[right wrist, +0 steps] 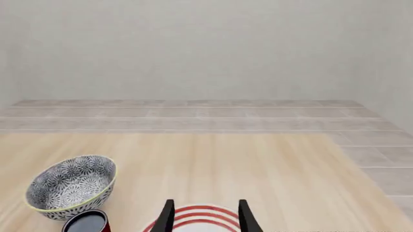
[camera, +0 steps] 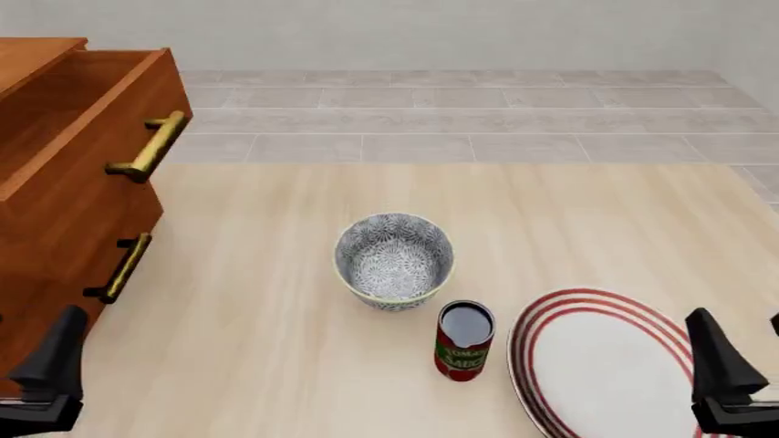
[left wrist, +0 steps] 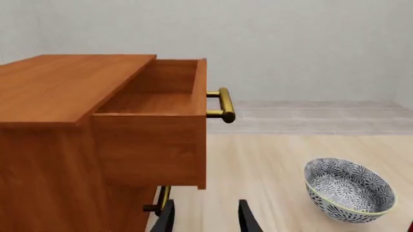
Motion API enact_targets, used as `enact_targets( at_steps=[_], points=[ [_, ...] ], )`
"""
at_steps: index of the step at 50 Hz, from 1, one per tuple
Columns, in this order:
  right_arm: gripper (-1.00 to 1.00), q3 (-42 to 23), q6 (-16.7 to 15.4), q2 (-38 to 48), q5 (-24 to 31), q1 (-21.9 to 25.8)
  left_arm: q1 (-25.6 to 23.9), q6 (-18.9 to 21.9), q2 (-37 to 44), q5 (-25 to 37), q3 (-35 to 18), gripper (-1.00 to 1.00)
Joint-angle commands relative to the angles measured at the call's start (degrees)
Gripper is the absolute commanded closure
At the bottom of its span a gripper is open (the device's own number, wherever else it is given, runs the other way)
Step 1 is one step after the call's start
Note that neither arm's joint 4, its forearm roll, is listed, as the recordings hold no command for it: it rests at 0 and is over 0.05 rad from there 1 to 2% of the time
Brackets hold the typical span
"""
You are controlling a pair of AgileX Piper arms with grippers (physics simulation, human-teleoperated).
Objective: Put the bowl on top of the cabinet.
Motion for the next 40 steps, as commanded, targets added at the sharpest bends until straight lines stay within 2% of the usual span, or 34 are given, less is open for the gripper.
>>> enact_targets(
  at_steps=[1, 30, 32, 36, 38, 40],
  points=[
    [-1.0, 0.0, -0.2, 0.5, -0.3, -0.7, -0.2, 0.5, 0.2, -0.9, 1.3, -1.0],
    [-1.0, 0.0, 0.0, 0.6, -0.3, -1.4, -0.9, 1.9, -0.3, -0.8, 0.5, -1.0],
    [-1.0, 0.1, -0.3, 0.9, -0.4, -1.3, -0.9, 0.2, -0.3, 3.1, -3.3, -1.0],
    [-1.0, 0.1, -0.5, 0.8, -0.4, -1.3, -2.4, 1.2, -0.3, 5.8, -7.5, -1.0],
    [-1.0, 0.0, -0.4, 0.7, -0.3, -1.3, -3.5, 0.3, -0.3, 8.8, -11.3, -1.0],
    [-1.0, 0.0, -0.4, 0.6, -0.2, -1.3, -3.6, -0.2, -0.3, 9.7, -12.3, -1.0]
  ],
)
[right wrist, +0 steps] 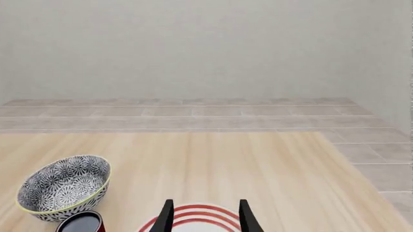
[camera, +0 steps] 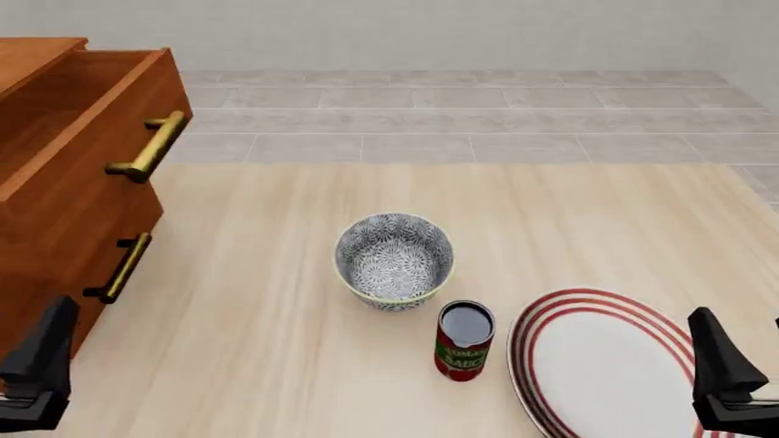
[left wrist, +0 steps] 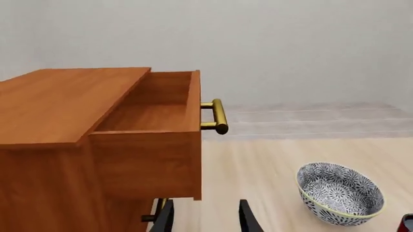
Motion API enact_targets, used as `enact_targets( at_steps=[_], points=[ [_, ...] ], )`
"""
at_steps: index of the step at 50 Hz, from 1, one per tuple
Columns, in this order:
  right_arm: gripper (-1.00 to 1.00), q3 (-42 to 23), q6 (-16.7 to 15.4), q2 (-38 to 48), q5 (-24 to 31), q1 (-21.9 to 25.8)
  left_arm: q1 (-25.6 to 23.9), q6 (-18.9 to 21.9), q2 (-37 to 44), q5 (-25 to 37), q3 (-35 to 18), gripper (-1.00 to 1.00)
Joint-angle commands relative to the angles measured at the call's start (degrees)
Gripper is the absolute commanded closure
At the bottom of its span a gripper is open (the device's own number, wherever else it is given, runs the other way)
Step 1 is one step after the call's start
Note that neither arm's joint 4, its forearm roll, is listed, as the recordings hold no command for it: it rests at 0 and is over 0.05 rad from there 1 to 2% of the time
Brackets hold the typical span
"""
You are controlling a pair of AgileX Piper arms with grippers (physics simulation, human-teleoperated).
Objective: Put the bowl on top of the cabinet.
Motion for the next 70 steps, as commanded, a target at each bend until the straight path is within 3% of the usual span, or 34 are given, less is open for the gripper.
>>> enact_targets(
  at_steps=[1, 5, 9, 14, 16, 25, 28, 32, 45, 51, 63, 70],
  points=[
    [-1.0, -0.1, -0.2, -0.1, 0.2, -0.1, -2.2, -1.6, 0.0, 7.2, -9.1, -1.0],
    [-1.0, -0.2, -0.3, -0.3, 0.4, -0.1, -3.1, -2.9, 0.0, 12.4, -13.9, -1.0],
    [-1.0, -0.2, -0.3, -0.4, 0.5, 0.0, -5.4, -1.1, 0.5, 15.9, -19.0, -1.0],
    [-1.0, -0.1, -0.3, -0.4, 0.3, 0.0, -8.3, -2.6, 5.2, 16.7, -24.0, -1.0],
    [-1.0, 0.0, -0.3, -0.4, 0.3, 0.1, -8.6, -2.5, 6.0, 16.5, -25.1, -1.0],
    [-1.0, -0.1, 0.1, -0.6, 0.4, -0.3, -21.6, -7.2, 14.7, 12.5, -32.3, -1.0],
    [-1.0, 0.0, 0.2, -0.6, 0.3, -0.2, -21.2, -2.3, 19.1, 11.4, -34.7, -1.0],
    [-1.0, 0.0, 0.8, -0.5, 0.4, -0.3, -24.2, -3.6, 20.5, 9.4, -36.3, -1.0],
    [-1.0, 0.0, 0.5, -0.4, 0.4, -0.2, -28.3, 0.8, 34.0, 7.2, -43.9, -1.0],
    [-1.0, 0.0, 0.3, -0.2, 0.2, -0.2, -33.4, 3.4, 43.0, 6.6, -47.9, -1.0],
    [-1.0, -0.1, -0.2, -0.3, 0.3, -0.1, -39.5, -1.5, 53.5, 3.5, -52.3, -1.0],
    [-1.0, 0.1, -0.2, -0.3, 0.2, -0.1, -40.2, -3.4, 58.5, 3.2, -54.3, -1.0]
  ],
)
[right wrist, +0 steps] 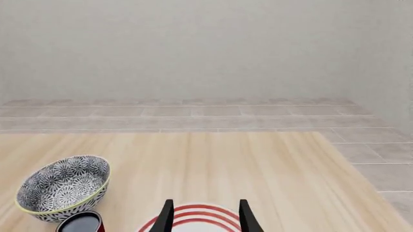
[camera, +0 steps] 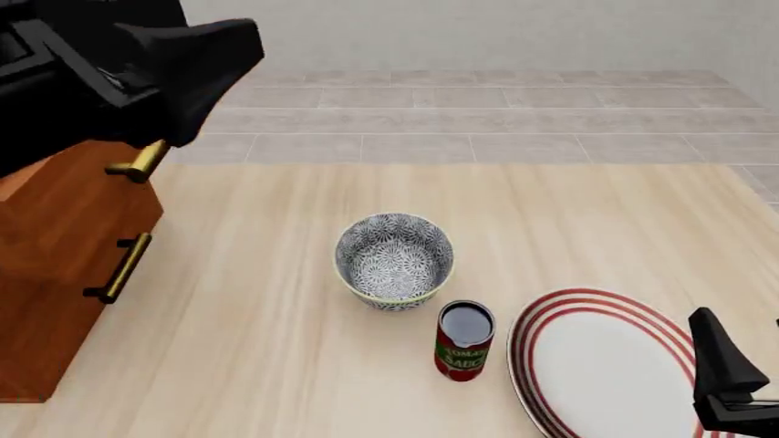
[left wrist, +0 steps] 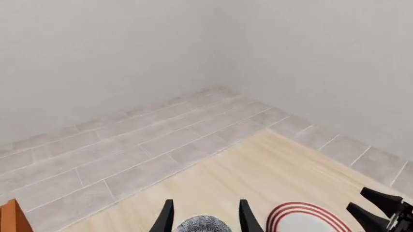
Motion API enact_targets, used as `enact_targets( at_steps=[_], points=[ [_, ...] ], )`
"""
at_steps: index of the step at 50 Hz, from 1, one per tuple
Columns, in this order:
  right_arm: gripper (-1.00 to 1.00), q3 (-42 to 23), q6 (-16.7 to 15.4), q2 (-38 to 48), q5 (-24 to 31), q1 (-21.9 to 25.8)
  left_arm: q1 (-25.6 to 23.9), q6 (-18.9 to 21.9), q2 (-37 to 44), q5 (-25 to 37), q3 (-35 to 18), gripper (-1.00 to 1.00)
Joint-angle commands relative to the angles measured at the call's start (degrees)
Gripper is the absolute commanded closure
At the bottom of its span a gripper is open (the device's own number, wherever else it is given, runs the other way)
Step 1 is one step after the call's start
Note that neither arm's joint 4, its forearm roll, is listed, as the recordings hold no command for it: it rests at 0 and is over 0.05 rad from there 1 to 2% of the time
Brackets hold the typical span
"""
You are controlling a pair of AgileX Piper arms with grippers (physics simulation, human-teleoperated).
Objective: Put the bowl on top of the cabinet.
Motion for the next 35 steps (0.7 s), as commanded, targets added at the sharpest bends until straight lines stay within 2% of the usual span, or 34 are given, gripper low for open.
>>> enact_targets(
  at_steps=[1, 4, 5, 6, 7, 8, 9, 12, 13, 16, 18, 20, 22, 23, 35],
  points=[
    [-1.0, 0.1, -0.3, -0.1, 0.0, 0.0, -3.5, -2.8, 9.7, -1.4, -4.1, -1.0],
    [-1.0, 0.2, -0.2, -0.1, -0.1, 0.0, -3.5, -2.6, 11.0, -1.7, -4.4, -1.0],
    [-1.0, 0.2, -0.1, -0.2, 0.0, -0.1, -2.3, -6.5, 13.4, -1.5, -4.6, -1.0],
    [-1.0, 0.2, -0.1, -0.2, 0.0, -0.1, -2.3, -6.5, 13.5, -1.5, -4.6, -1.0],
    [-1.0, 0.0, -0.1, -0.2, 0.1, -0.1, -2.2, -9.2, 13.8, -2.6, -4.0, -1.0],
    [-1.0, 0.1, 0.0, -0.2, 0.1, -0.1, -2.0, -7.1, 14.4, -2.5, -4.4, -1.0],
    [-1.0, 0.1, 0.0, -0.2, 0.1, -0.1, -1.9, -7.0, 14.7, -2.9, -4.3, -1.0],
    [-1.0, 0.1, 0.1, -0.3, 0.1, -0.2, -1.7, -9.6, 16.6, -3.6, -4.0, -1.0],
    [-1.0, 0.1, 0.1, -0.3, 0.1, -0.2, 0.2, -13.0, 17.0, -4.0, -3.2, -1.0],
    [-1.0, 0.1, 0.1, -0.3, 0.1, -0.2, 0.6, -15.3, 18.2, -4.4, -3.3, -1.0],
    [-1.0, 0.1, 0.1, -0.4, 0.1, -0.2, 0.8, -15.0, 19.8, -4.2, -3.5, -1.0],
    [-1.0, 0.1, 0.1, -0.4, 0.1, -0.3, 1.6, -12.3, 20.6, -4.0, -3.7, -1.0],
    [-1.0, 0.1, 0.1, -0.4, 0.1, -0.3, 0.3, -12.5, 20.8, -5.1, -3.2, -1.0],
    [-1.0, 0.1, 0.0, -0.4, 0.1, -0.2, 2.2, -12.6, 21.5, -4.8, -2.9, -1.0],
    [-1.0, 0.1, -0.3, -0.2, 0.0, 0.0, 3.6, -14.3, 23.2, -6.2, -1.6, -1.0]
  ],
)
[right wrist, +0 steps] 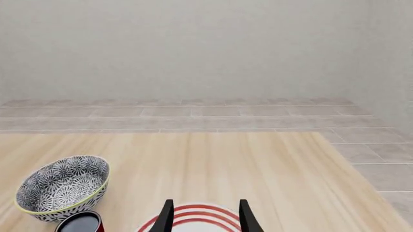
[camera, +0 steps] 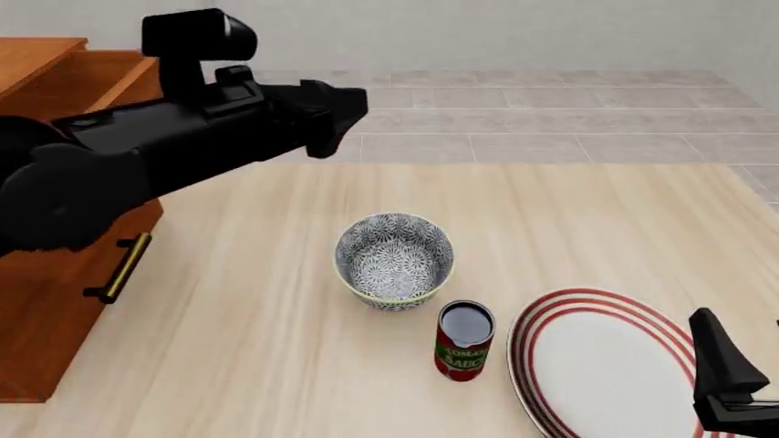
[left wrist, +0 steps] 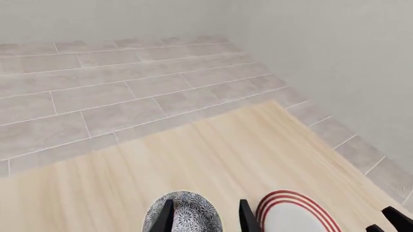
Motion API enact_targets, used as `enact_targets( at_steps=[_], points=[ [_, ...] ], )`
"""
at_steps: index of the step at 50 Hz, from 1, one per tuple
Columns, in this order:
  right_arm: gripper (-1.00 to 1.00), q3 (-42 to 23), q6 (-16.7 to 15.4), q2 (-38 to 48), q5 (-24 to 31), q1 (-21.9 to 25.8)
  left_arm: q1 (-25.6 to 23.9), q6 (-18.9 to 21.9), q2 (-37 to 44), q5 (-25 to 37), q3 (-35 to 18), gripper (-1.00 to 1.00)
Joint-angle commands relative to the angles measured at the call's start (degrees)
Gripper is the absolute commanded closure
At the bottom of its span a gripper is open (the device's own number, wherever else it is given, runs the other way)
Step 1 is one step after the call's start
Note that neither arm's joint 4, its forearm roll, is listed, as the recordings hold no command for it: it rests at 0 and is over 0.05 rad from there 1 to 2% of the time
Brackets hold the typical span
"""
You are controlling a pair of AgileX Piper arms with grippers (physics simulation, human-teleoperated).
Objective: Put the bowl on top of the cabinet.
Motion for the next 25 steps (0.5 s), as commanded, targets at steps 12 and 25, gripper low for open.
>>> enact_targets(
  at_steps=[12, 25],
  points=[
    [-1.0, 0.0, 0.0, 0.4, -0.3, 0.0, 4.9, -1.4, 4.6, -2.6, 2.6, -1.0],
    [-1.0, 0.0, 0.3, 0.3, -0.3, -0.1, 8.0, -2.4, 4.9, -3.7, 4.3, -1.0]
  ],
)
